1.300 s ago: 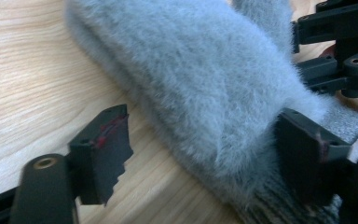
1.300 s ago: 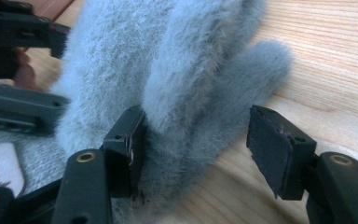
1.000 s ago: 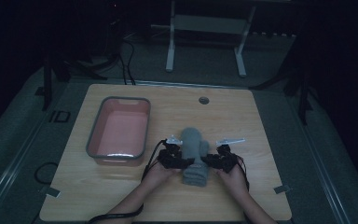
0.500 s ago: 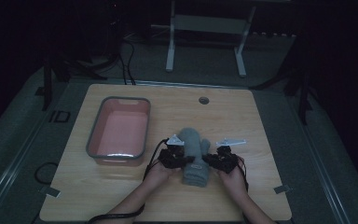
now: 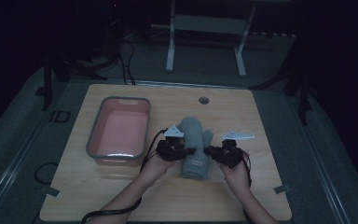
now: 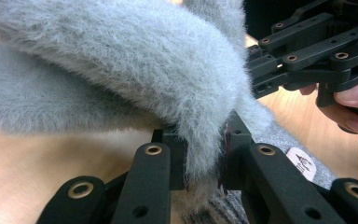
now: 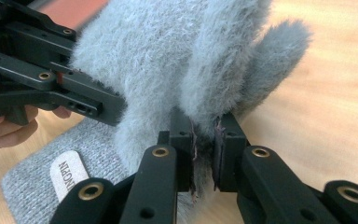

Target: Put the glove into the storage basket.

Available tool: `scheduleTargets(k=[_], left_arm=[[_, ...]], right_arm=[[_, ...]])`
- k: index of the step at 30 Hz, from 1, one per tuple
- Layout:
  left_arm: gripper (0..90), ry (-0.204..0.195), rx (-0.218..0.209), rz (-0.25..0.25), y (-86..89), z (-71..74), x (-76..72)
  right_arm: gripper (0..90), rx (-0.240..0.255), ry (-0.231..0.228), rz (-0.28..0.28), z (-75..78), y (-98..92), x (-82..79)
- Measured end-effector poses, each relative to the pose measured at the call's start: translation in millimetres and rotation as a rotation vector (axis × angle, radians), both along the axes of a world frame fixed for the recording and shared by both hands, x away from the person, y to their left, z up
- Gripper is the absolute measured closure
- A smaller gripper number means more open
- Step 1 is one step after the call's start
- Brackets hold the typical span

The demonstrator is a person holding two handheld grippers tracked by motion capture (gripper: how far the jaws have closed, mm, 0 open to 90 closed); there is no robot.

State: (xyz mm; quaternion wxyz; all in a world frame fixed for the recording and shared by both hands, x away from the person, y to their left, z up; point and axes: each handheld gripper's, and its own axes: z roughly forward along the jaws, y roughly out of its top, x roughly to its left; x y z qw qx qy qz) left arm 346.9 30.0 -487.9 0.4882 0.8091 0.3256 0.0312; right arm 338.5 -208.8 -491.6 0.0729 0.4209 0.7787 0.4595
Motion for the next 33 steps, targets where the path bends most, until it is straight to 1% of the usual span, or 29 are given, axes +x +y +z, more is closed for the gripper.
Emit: scheduleTargets(k=[1, 2, 4, 7, 8, 9, 11, 16, 18, 20, 23, 27, 33], left_arm=[[77.8, -0.007, -0.007, -0.002, 3.6, 8.3, 2.5], [77.8, -0.015, -0.009, 0.000, 6.1, 13.6, 4.3], [77.8, -0.032, -0.009, 0.000, 12.4, 25.1, 7.6], [77.8, -0.051, -0.007, -0.001, 21.5, 36.9, 11.8], [77.7, -0.053, -0.012, 0.001, 25.3, 40.4, 13.7], [77.7, -0.053, -0.008, 0.005, 29.2, 43.9, 15.3], [77.7, -0.073, 0.003, 0.012, 36.0, 50.3, 17.0], [77.7, -0.098, 0.027, 0.040, 57.7, 64.6, 21.0], [77.7, -0.100, 0.027, 0.056, 67.8, 69.0, 22.5], [77.7, -0.111, 0.031, 0.067, 77.3, 72.3, 23.0], [77.7, -0.112, 0.037, 0.091, 93.6, 77.1, 23.5], [77.7, -0.109, 0.054, 0.119, 117.2, 80.4, 24.0], [77.7, -0.096, 0.067, 0.164, 155.4, 80.5, 23.7]], right_arm=[[80.8, 0.003, -0.009, -0.001, 5.3, 1.4, 0.8], [80.8, 0.013, -0.023, -0.005, 13.1, 3.7, 2.1], [80.8, 0.025, -0.040, -0.005, 23.3, 7.9, 4.7], [80.8, 0.040, -0.061, -0.002, 37.0, 15.8, 9.0], [80.8, 0.041, -0.063, 0.002, 41.3, 18.9, 10.7], [80.8, 0.045, -0.069, 0.004, 45.1, 22.0, 12.5], [80.9, 0.052, -0.071, 0.010, 51.3, 28.9, 16.5], [80.9, 0.073, -0.079, 0.028, 63.2, 49.0, 26.9], [81.0, 0.083, -0.075, 0.036, 68.0, 58.8, 30.8], [81.1, 0.084, -0.079, 0.046, 73.2, 69.9, 34.1], [81.1, 0.084, -0.088, 0.068, 79.9, 88.4, 39.1], [81.1, 0.092, -0.076, 0.088, 83.0, 111.2, 45.0], [81.3, 0.096, -0.063, 0.123, 83.5, 151.9, 52.0]])
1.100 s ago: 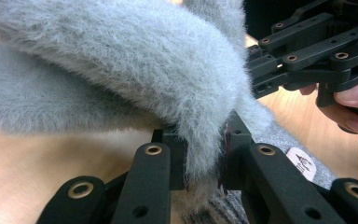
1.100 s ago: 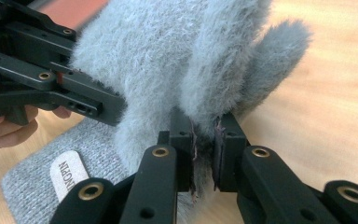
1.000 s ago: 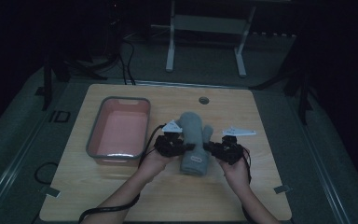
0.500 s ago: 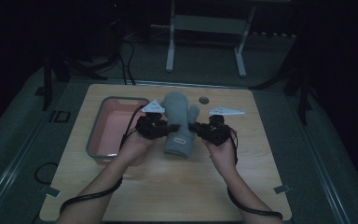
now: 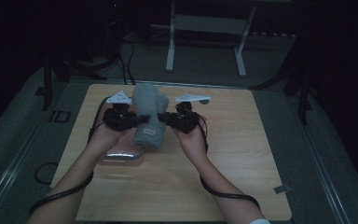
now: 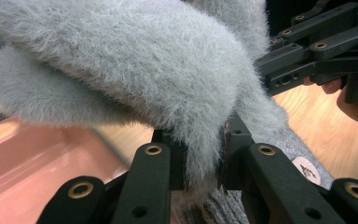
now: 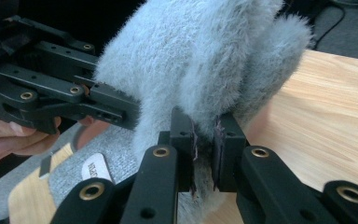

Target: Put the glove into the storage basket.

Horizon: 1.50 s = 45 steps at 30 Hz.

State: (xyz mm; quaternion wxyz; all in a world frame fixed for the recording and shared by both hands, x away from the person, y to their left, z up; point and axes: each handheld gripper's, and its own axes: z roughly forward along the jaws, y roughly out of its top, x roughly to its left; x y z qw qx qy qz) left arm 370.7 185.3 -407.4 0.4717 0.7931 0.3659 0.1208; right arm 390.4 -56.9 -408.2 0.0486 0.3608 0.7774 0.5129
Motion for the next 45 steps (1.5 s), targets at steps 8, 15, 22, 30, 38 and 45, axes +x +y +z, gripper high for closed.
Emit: scheduleTargets(k=[8, 15, 22, 30, 38, 45], left_arm=[[77.7, 0.028, 0.029, 0.061, 44.7, -5.4, -2.9], [77.7, 0.113, 0.029, 0.101, 60.5, -34.3, 5.3], [77.6, 0.208, 0.104, 0.117, 57.5, -62.7, 20.1], [77.7, 0.282, 0.162, 0.143, 53.1, -78.0, 35.0], [77.4, 0.367, 0.247, 0.160, 43.4, -92.2, 48.7], [73.6, 0.392, 0.309, 0.195, 39.4, -94.9, 50.8]], right_arm=[[81.4, -0.011, 0.013, 0.048, -5.3, 51.4, 7.6], [81.4, -0.056, 0.060, 0.055, -30.4, 78.0, 17.1], [81.7, -0.151, 0.123, 0.041, -58.4, 93.6, 28.6], [81.2, -0.253, 0.154, 0.013, -71.8, 107.9, 38.8], [57.2, -0.277, 0.184, 0.005, -80.4, 104.4, 45.8], [52.4, -0.240, 0.114, 0.009, -61.4, 98.6, 38.1]])
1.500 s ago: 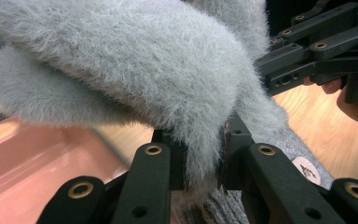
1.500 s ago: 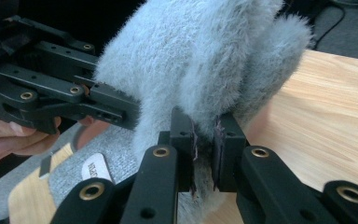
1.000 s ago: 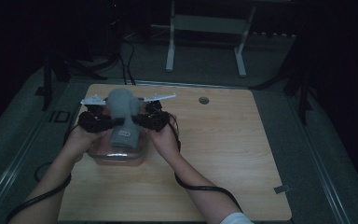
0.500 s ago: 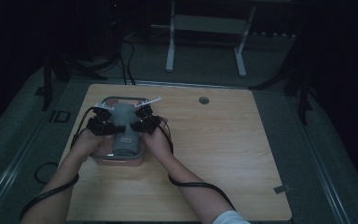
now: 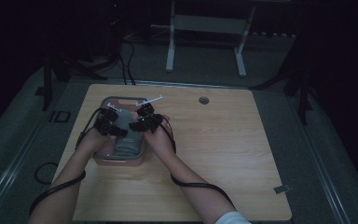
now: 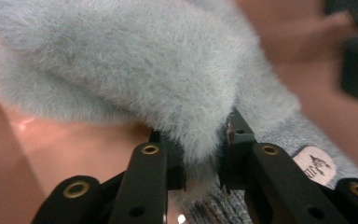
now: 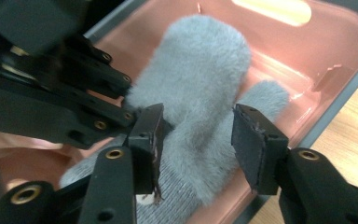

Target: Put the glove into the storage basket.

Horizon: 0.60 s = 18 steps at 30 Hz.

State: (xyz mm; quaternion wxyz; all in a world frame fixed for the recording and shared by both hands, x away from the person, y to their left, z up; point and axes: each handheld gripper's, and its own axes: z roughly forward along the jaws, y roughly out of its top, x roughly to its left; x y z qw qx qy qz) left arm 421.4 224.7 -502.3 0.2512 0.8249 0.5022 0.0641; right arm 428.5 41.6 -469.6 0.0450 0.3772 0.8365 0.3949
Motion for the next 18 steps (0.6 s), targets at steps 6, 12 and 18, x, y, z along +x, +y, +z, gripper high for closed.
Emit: scheduleTargets(k=[6, 12, 18], left_arm=[[48.5, -0.018, 0.095, 0.068, -1.3, 1.7, -0.2], [33.8, -0.077, 0.188, 0.074, -4.2, 7.4, -4.5], [18.0, -0.141, 0.113, 0.081, 0.6, 16.6, -12.9]], right_arm=[[47.6, 0.026, 0.006, 0.003, 2.6, -10.4, 0.8], [39.9, 0.036, 0.022, 0.054, 5.2, -18.8, 0.0], [21.4, 0.054, 0.006, 0.076, 10.2, -28.3, -0.8]])
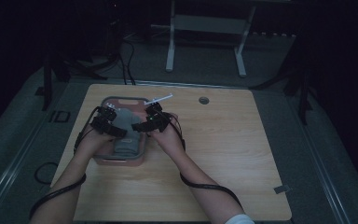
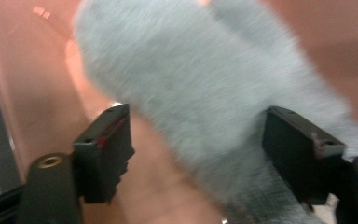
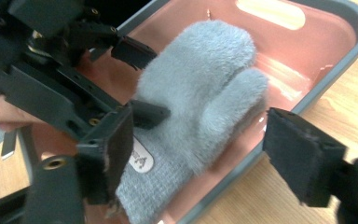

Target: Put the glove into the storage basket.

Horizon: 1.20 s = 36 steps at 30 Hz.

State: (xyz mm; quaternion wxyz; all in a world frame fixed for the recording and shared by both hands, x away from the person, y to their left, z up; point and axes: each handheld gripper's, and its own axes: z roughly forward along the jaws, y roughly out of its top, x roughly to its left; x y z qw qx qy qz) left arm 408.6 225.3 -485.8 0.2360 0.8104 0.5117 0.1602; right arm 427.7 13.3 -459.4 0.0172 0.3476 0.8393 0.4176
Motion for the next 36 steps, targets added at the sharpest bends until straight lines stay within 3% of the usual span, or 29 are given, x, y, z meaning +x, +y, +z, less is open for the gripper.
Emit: scheduleTargets(k=[4, 9, 14, 18, 24, 36], left_arm=[[14.6, -0.077, 0.026, 0.010, 1.5, 7.0, -9.1], [11.4, -0.167, -0.011, 0.000, 2.1, 16.4, -22.4], [10.8, -0.249, -0.009, -0.016, 1.6, 22.5, -40.9], [10.8, -0.276, -0.033, -0.033, -0.6, 23.9, -51.0], [10.8, -0.321, -0.079, -0.112, -19.5, 31.4, -72.0], [10.9, -0.334, -0.177, -0.246, -63.2, 32.7, -99.1]], right_arm=[[20.3, 0.015, 0.001, 0.010, 3.6, -8.7, -1.1], [18.7, 0.033, -0.022, 0.034, 4.3, -18.0, -4.3], [17.0, 0.015, -0.058, 0.078, 3.2, -26.1, -11.9], [16.9, 0.013, -0.084, 0.104, 1.8, -35.0, -18.1], [16.9, 0.002, -0.111, 0.135, -1.7, -49.6, -28.5], [16.6, -0.027, -0.166, 0.152, -3.8, -99.5, -50.8]])
